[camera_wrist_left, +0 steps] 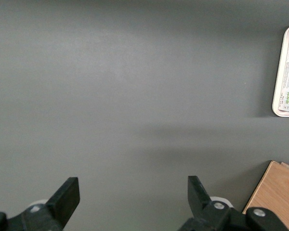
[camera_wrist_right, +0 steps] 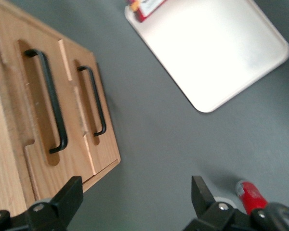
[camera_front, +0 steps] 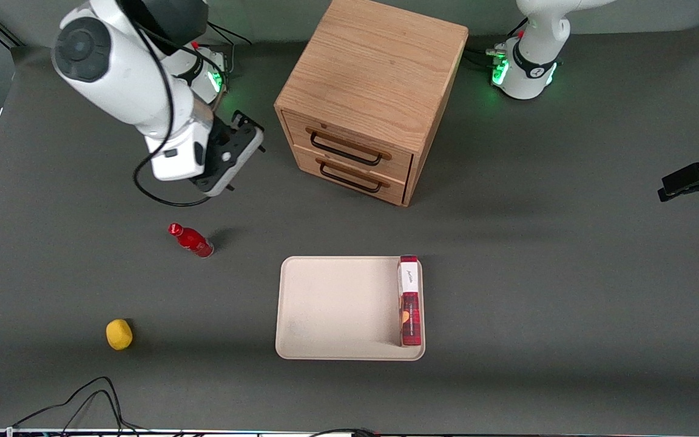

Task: Open upper drawer
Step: 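Move the right gripper toward the upper drawer's black handle, then hook the right gripper onto the upper drawer's black handle, then pull the upper drawer outward from the cabinet with the right gripper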

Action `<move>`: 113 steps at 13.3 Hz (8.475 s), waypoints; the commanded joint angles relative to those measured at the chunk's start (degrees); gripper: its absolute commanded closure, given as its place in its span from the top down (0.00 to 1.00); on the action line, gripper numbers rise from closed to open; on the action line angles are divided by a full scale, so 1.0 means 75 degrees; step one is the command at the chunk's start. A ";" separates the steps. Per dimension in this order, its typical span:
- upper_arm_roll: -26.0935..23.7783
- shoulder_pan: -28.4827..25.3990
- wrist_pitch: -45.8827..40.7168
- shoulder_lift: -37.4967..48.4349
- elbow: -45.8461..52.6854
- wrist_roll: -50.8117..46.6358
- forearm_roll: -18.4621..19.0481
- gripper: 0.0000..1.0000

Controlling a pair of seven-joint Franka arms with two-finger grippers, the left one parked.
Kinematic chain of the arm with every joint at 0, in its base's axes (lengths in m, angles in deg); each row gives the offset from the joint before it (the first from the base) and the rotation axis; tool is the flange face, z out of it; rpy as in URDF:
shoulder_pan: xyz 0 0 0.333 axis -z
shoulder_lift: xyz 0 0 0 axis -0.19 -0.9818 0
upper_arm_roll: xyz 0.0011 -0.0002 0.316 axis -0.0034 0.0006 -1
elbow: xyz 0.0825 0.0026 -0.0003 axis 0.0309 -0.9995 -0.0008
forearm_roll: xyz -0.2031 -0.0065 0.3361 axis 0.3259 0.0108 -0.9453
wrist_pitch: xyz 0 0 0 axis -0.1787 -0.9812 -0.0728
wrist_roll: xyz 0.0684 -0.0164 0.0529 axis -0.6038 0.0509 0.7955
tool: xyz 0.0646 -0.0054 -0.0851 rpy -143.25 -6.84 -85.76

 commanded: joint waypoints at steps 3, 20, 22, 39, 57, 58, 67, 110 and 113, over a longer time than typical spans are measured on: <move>-0.0006 -0.0584 0.0406 -0.0454 -0.0032 0.0653 0.0418 1.00; 0.0029 -0.1745 0.1673 -0.1602 -0.0079 -0.0764 0.0899 1.00; 0.0017 -0.1768 0.1684 -0.1568 -0.0208 -0.0964 0.0947 1.00; -0.0029 -0.1991 0.1813 -0.1790 -0.0419 -0.1129 0.0935 1.00; 0.0111 -0.2085 0.2423 -0.2644 -0.0057 -0.1152 0.1567 1.00; 0.0111 -0.2085 0.2423 -0.2692 -0.0033 -0.1164 0.1707 1.00; 0.0123 -0.1956 0.2411 -0.2856 0.0190 -0.1035 0.1965 1.00; 0.0943 -0.1780 0.2178 -0.3699 0.1853 0.0066 0.2130 1.00; 0.1013 -0.1780 0.2060 -0.3747 0.1995 0.0184 0.2130 1.00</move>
